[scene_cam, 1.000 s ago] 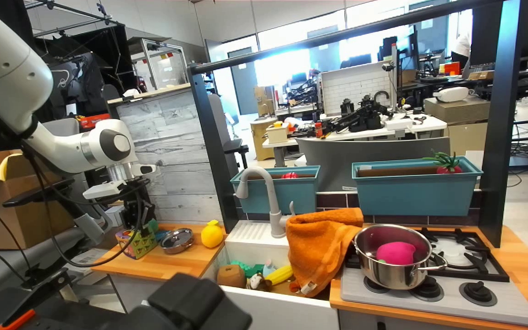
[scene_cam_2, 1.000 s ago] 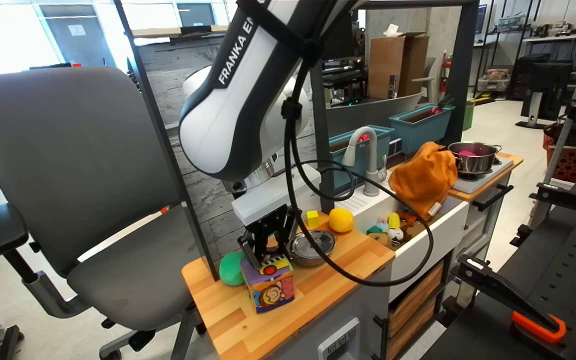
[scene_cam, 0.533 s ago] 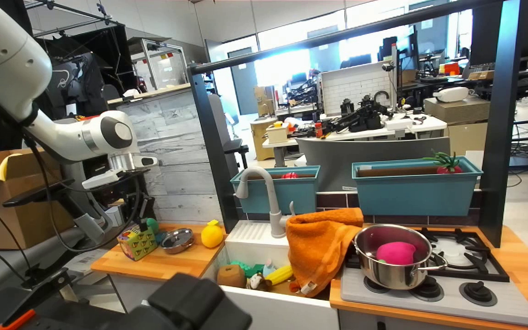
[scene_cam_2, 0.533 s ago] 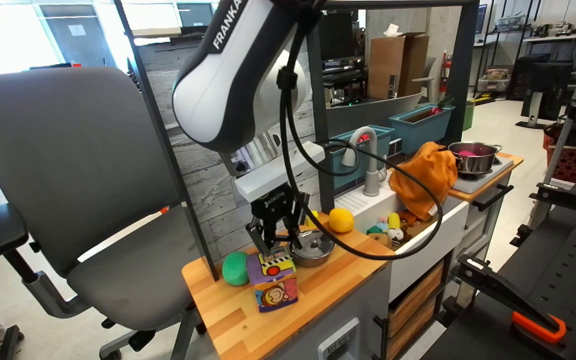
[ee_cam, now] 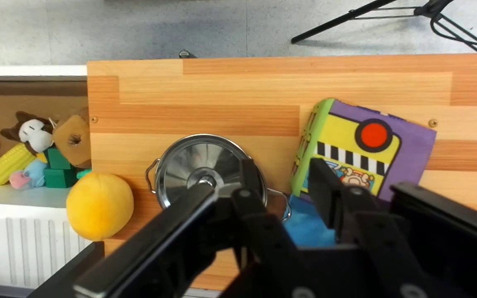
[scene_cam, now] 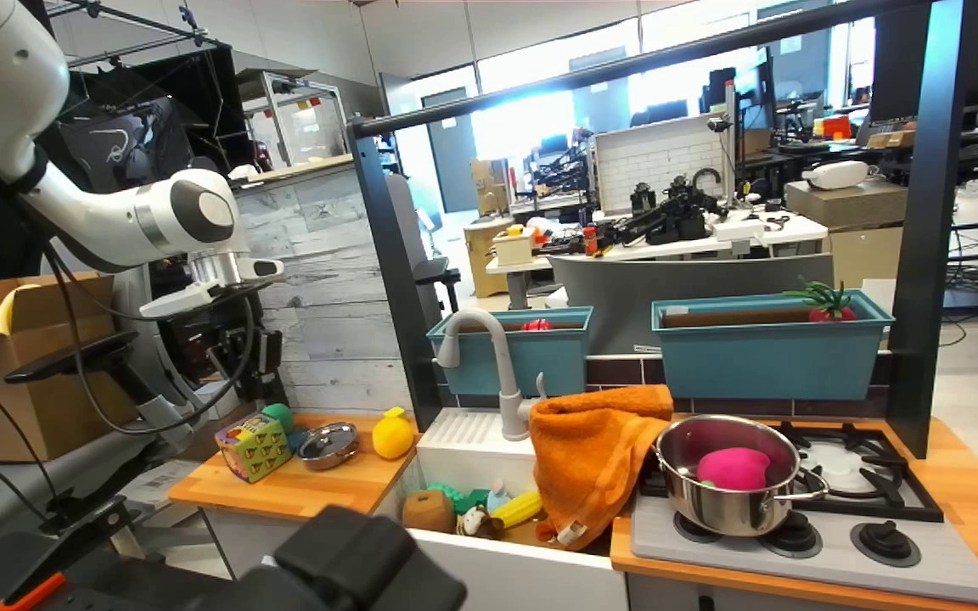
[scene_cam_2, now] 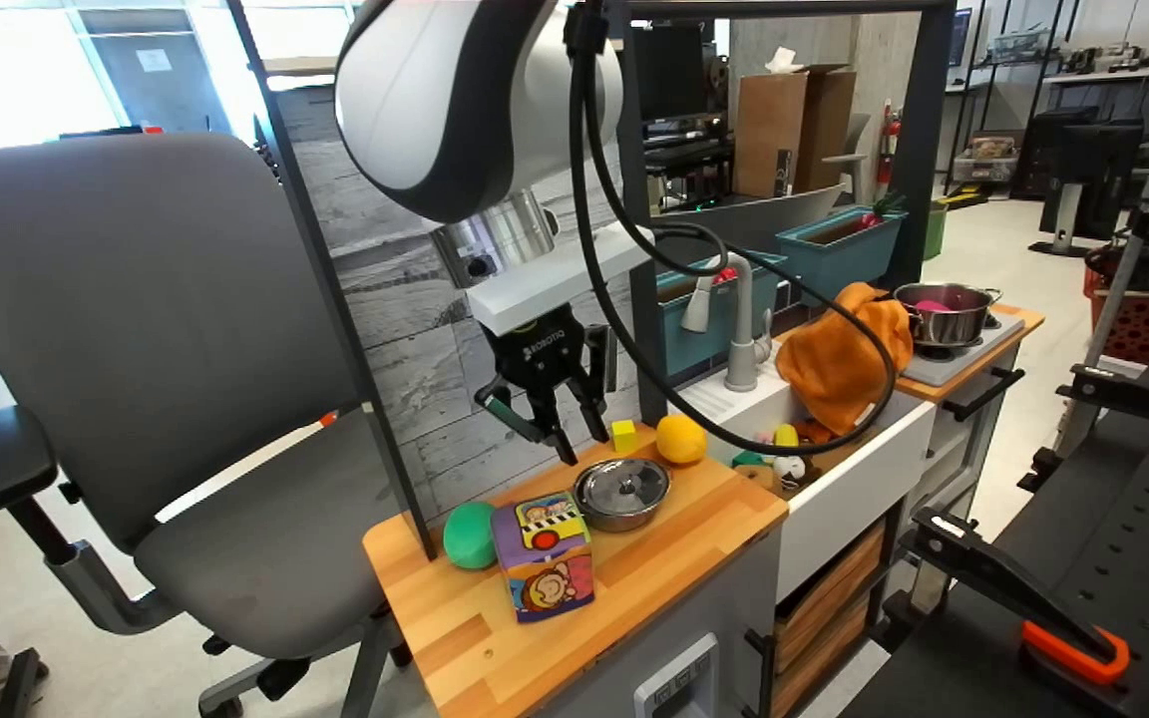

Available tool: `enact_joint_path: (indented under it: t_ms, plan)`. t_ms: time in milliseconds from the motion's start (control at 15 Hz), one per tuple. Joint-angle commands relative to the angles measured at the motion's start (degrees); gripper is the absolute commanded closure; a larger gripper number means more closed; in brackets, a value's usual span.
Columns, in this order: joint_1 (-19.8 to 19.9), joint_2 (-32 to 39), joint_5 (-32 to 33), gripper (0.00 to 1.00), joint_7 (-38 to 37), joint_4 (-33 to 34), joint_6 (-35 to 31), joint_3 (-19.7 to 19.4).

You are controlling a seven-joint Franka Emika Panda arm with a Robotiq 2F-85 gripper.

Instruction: Pick the cube and put it in the sink

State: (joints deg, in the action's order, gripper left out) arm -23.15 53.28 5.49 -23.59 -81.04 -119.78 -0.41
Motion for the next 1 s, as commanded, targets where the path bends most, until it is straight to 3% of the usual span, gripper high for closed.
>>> enact_joint_path:
  t_ms: [0, 267, 800, 867, 933]
  plan:
    - [0.04, -0.39, 1.04, 0.30, -0.82, -1.85, -2.69, 0.04]
    - [0.25, 2.15, -0.19, 0.00, -1.18, -0.59, -6.43, 0.72]
    - [-1.42, 8.72, -0.31, 0.00, -1.16, -1.68, -13.37, 1.24]
    - [-1.78, 9.86, -0.21, 0.25, -1.60, -1.17, -13.72, 0.97]
    - [-2.09, 10.63, -0.14, 0.26, -1.93, -0.83, -14.02, 0.72]
